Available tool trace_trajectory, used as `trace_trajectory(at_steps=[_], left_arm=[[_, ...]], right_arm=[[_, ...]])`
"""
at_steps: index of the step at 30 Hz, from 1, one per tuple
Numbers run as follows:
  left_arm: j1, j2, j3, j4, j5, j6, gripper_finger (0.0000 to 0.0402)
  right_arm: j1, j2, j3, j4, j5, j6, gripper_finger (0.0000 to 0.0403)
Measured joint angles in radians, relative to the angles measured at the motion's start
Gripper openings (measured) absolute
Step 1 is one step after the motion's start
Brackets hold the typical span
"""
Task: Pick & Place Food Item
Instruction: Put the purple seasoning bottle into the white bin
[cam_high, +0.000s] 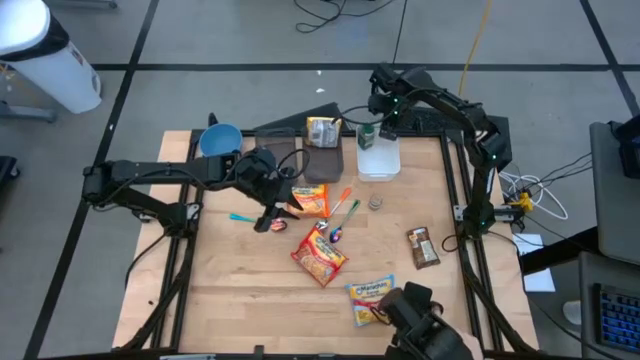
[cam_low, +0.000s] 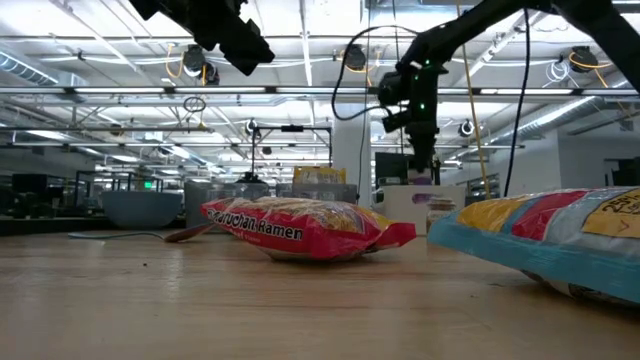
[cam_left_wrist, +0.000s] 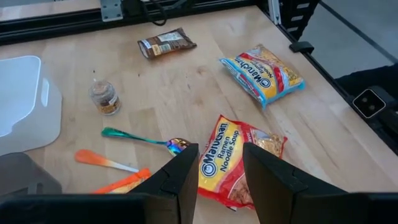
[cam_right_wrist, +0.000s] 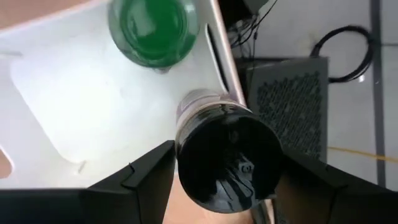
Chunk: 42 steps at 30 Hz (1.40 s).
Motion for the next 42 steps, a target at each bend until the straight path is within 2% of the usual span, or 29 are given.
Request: trace_trajectory(at_steps=[5, 16, 25, 31, 42], left_arm=[[-0.001, 0.0, 0.0, 0.007, -0.001, -0.028, 0.0132], [-0.001, 0.0, 0.0, 0.004, 0.0, -0.039, 0.0131], [-0.001, 0.0, 0.0, 0.004, 0.0, -0.036, 0.0132], [-0.001, 0.0, 0.0, 0.003, 0.0, -0.037, 0.0131], [-0.001, 0.0, 0.0, 0.003, -0.002, -0.037, 0.0132]], right_arm=[[0.002, -0.02, 0.002, 0.055, -0.075, 0.019, 0.024], [0.016, 0.005, -0.002, 0.071, -0.073, 0.016, 0.0239], [0.008, 0.006, -0.073, 0.1, -0.069, 0.003, 0.0237], [0.008, 0.002, -0.074, 0.15, -0.016, -0.001, 0.0238], [0.008, -0.019, -0.074, 0.165, -0.02, -0.002, 0.0238]])
